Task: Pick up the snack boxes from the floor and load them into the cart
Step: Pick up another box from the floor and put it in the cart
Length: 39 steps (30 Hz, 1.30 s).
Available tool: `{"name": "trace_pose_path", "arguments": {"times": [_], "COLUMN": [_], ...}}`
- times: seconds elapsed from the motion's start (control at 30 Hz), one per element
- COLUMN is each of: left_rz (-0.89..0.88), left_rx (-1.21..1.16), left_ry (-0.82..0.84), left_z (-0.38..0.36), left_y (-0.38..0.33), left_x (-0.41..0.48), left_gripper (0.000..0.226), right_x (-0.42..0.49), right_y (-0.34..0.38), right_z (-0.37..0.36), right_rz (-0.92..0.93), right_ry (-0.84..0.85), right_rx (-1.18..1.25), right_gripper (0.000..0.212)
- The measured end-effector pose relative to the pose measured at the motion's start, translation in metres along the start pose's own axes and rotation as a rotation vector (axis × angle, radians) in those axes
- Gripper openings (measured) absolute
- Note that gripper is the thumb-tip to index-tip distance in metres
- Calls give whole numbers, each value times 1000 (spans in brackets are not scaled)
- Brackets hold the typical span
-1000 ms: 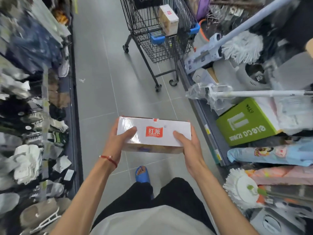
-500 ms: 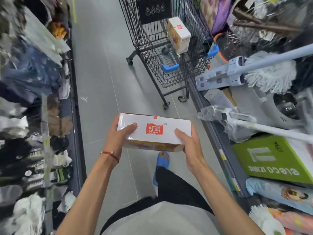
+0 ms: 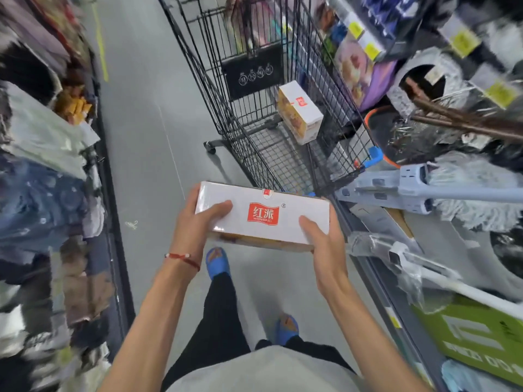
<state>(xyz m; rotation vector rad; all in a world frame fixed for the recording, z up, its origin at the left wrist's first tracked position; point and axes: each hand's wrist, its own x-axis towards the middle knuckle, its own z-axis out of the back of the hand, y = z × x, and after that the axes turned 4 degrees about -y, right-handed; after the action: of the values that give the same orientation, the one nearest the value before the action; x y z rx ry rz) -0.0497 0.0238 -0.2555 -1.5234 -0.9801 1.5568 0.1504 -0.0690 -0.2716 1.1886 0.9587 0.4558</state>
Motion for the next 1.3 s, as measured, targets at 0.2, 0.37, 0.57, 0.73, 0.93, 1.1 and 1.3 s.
{"name": "trace_pose_path", "arguments": {"times": [0.2,0.37,0.57,0.73,0.93,1.1,1.3], "left_rz": [-67,-97,-98,-53,32,121,211], "left_rx": [146,256,332,390,447,543,645], "left_ry": [193,309,397,453,544,649,815], "left_z": [-4,-25,-77,-127,-171,-199,-226], "left_y": [-81,-126,-161,-181,-191,-191,-165], "left_x": [128,213,302,368,429,479,547], "left_gripper": [35,40,38,46,48,56,46], "right_x": [71,127,203,266,316,346,388], "right_y": [43,67,85,103,119,117,96], "right_z": [-82,-122,-146,-155,-156,-170,-190], "right_rz": [-29,-56,-104,-157,-210,-247,-356], "right_ry": [-166,-306,-431,-455,-475,-564,-659], "right_rx": [58,130,166,193,226,239,265], "right_gripper": [56,59,45,45,42,52,64]}}
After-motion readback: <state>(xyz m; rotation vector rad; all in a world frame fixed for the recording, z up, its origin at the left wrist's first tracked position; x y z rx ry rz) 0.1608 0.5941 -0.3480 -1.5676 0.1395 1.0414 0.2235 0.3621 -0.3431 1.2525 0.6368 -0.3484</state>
